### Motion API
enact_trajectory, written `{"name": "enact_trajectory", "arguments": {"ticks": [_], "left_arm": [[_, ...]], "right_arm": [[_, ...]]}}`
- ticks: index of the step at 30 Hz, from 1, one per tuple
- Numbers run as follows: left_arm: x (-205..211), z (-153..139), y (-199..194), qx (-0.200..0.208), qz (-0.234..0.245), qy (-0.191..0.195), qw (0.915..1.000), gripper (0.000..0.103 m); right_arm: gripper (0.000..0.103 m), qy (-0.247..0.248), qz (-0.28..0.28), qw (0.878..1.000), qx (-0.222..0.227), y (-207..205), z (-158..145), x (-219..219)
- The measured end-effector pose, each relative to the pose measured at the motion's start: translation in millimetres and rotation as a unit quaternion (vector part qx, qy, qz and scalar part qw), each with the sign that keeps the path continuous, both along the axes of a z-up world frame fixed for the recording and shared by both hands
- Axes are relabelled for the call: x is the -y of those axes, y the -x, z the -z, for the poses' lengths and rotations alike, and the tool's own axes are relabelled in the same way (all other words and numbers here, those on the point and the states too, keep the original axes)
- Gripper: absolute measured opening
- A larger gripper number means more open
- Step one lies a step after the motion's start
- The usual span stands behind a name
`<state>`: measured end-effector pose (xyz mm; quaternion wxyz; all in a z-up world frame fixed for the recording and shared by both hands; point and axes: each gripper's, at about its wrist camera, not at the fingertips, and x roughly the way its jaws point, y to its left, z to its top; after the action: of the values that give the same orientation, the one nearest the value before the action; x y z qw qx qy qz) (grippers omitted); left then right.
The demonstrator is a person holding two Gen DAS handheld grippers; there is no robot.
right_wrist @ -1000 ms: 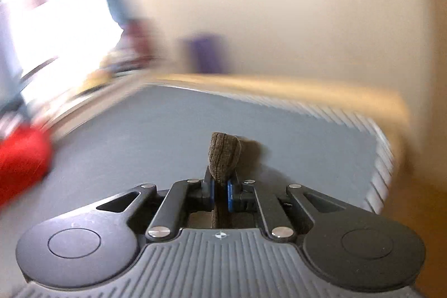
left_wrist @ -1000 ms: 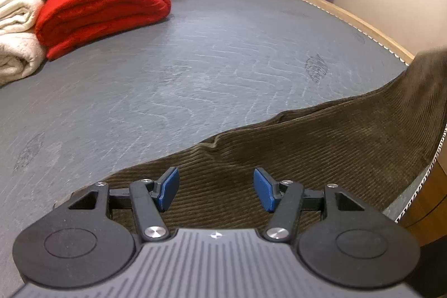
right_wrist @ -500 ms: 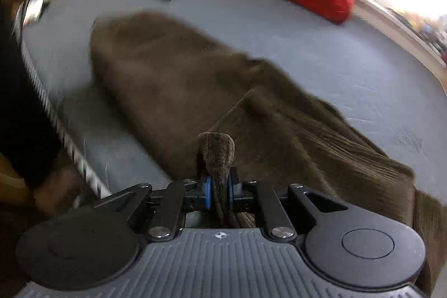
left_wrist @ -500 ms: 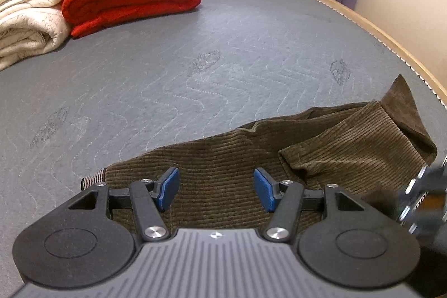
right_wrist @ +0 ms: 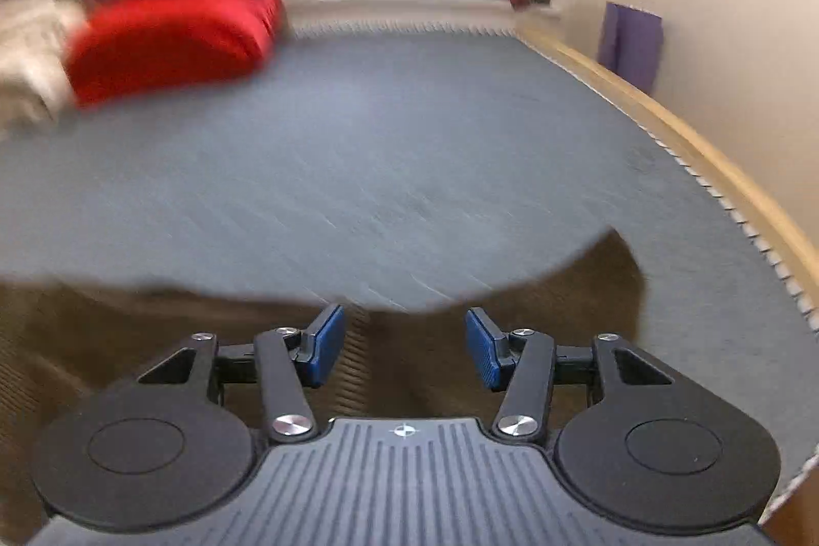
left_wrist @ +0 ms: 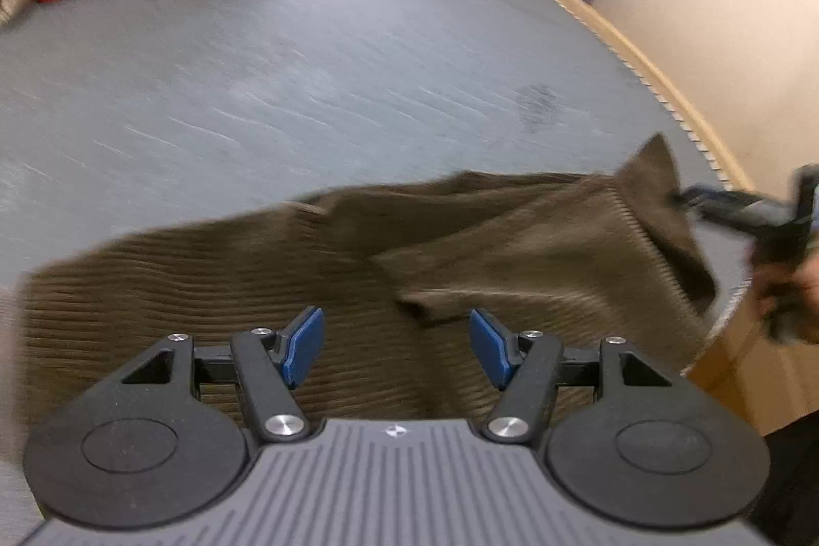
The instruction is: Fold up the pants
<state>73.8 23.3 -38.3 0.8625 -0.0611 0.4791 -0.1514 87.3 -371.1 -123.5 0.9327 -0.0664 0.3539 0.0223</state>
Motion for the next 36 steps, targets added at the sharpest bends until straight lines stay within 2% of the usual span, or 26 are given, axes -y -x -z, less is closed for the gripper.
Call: {"name": "enact_trajectory", "arguments": {"ticks": [2, 4, 8, 11, 13, 14, 15, 16, 17, 18, 20, 23, 25, 26, 27, 29, 30, 32, 34, 36], "left_arm": [[10.8, 11.0, -12.5, -0.012, -0.001, 0.001, 0.9999, 0.068], [16.4, 21.8, -26.5, -0.029, -0.012, 0.013, 0.9994, 0.068], [23.0, 49.1, -60.4, -0.069, -0.049, 0.041, 0.9955, 0.068], [36.0, 70.8, -80.1, -0.098, -0.055, 0.026, 0.9933, 0.068], [42.8, 81.4, -85.1, -0.113, -0.046, 0.019, 0.9923, 0.066], [48.2, 85.9, -84.9, -0.120, -0.040, 0.008, 0.9920, 0.063], [52.8, 89.3, -83.2, -0.119, -0.032, -0.012, 0.9923, 0.053], [59.1, 88.9, -80.5, -0.109, -0.018, -0.037, 0.9932, 0.029], [63.5, 86.2, -78.6, -0.095, -0.008, -0.063, 0.9934, 0.018], [64.4, 82.1, -77.7, -0.083, -0.004, -0.073, 0.9939, 0.008], [60.3, 68.1, -77.7, -0.056, -0.014, -0.059, 0.9966, 0.007], [60.0, 39.3, -75.6, 0.005, -0.012, -0.042, 0.9991, 0.007], [59.5, 22.1, -74.1, 0.050, -0.013, -0.046, 0.9976, 0.007], [58.0, 18.1, -75.6, 0.059, -0.018, -0.053, 0.9967, 0.007], [54.4, 19.0, -78.4, 0.049, -0.027, -0.056, 0.9968, 0.008], [42.1, 30.8, -87.5, -0.012, -0.043, -0.054, 0.9975, 0.013], [32.6, 32.3, -86.0, -0.020, -0.067, -0.055, 0.9961, 0.015], [10.3, 23.6, -79.7, -0.006, -0.114, -0.046, 0.9924, 0.020], [-12.5, 11.1, -74.1, 0.006, -0.134, -0.016, 0.9909, 0.038], [-27.9, 3.2, -69.1, 0.011, -0.147, -0.005, 0.9890, 0.042]], "right_arm": [[0.054, 0.048, -0.008, 0.998, -0.036, -15.0, 24.8, 3.4], [0.054, 0.075, -0.025, 0.995, -0.058, -25.5, 46.8, 3.2], [0.054, 0.127, -0.066, 0.988, -0.061, -43.8, 71.2, -16.2], [0.054, 0.137, -0.075, 0.986, -0.051, -50.6, 72.1, -16.6], [0.044, 0.130, -0.073, 0.988, -0.049, -52.4, 70.9, -14.0], [0.021, 0.124, -0.074, 0.988, -0.048, -50.0, 67.6, -11.7], [0.007, 0.113, -0.076, 0.990, -0.047, -48.0, 66.2, -7.7], [0.007, 0.099, -0.069, 0.992, -0.038, -46.4, 61.3, -3.1], [0.007, 0.085, -0.058, 0.994, -0.025, -43.4, 54.4, 3.1], [0.007, 0.070, -0.043, 0.997, -0.011, -37.5, 43.4, 10.3], [0.006, 0.014, 0.012, 0.999, 0.033, -24.7, 14.6, 32.8], [0.006, -0.061, 0.081, 0.988, 0.119, 6.3, -33.4, 61.2], [0.006, -0.069, 0.090, 0.977, 0.180, 29.7, -65.0, 61.3], [0.006, -0.066, 0.085, 0.972, 0.209, 41.1, -79.4, 54.9], [0.006, -0.066, 0.074, 0.967, 0.236, 52.6, -92.7, 44.4], [0.006, -0.068, 0.018, 0.957, 0.280, 74.1, -112.9, 9.3], [0.006, -0.061, -0.026, 0.954, 0.294, 85.4, -119.1, -15.4], [0.006, -0.055, -0.130, 0.943, 0.301, 108.2, -121.4, -68.7], [0.006, -0.054, -0.253, 0.931, 0.259, 126.1, -108.1, -122.6], [0.008, -0.046, -0.346, 0.921, 0.175, 133.8, -80.4, -165.2]]}}
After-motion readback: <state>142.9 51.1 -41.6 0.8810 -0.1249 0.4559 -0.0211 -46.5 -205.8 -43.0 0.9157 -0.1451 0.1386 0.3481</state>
